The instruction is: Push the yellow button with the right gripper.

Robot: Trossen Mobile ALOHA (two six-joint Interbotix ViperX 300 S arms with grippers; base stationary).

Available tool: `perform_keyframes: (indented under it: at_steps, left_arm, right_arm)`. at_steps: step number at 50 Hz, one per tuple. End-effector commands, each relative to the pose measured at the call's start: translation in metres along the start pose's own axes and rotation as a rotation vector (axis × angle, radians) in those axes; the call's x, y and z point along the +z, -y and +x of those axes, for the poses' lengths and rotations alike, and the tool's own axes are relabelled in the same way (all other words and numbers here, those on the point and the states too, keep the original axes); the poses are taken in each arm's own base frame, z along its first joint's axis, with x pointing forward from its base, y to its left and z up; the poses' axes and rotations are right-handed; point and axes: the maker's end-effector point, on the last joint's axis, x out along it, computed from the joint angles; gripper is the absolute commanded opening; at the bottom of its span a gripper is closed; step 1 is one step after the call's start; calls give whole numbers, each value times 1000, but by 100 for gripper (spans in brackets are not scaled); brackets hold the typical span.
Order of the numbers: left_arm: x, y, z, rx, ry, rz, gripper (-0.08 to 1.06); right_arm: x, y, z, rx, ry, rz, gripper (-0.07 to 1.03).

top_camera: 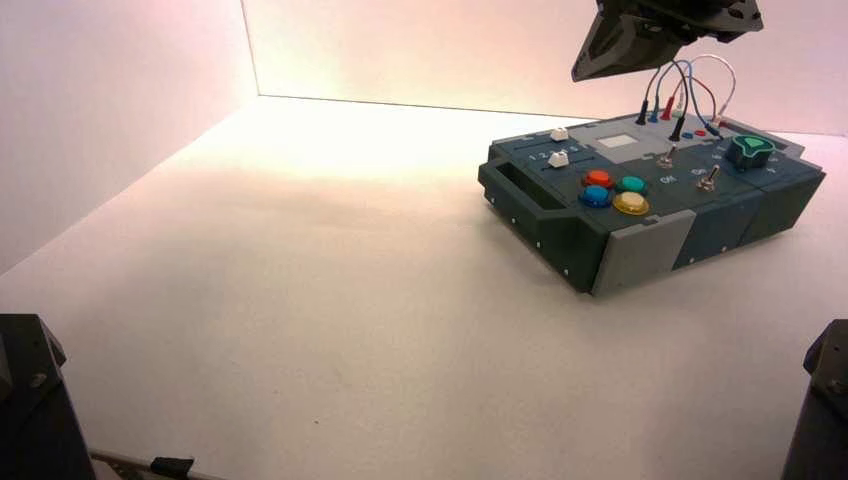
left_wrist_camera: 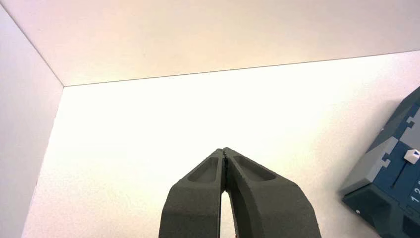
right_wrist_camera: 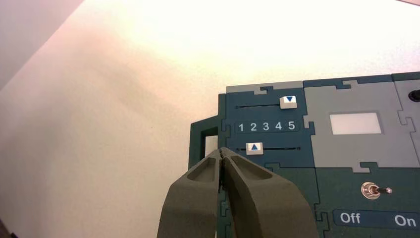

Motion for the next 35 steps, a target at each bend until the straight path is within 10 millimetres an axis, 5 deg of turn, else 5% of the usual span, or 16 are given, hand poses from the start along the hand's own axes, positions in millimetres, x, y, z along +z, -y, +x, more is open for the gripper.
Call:
perform_keyframes:
  at_steps: [1, 35]
  left_arm:
    - [17, 1, 0, -1, 44, 12, -3]
    - [27, -1, -1, 3, 64, 29, -3]
  right_arm:
    - [14, -2, -3, 2, 35, 3, -2]
    - [11, -4, -4, 14, 18, 0, -2]
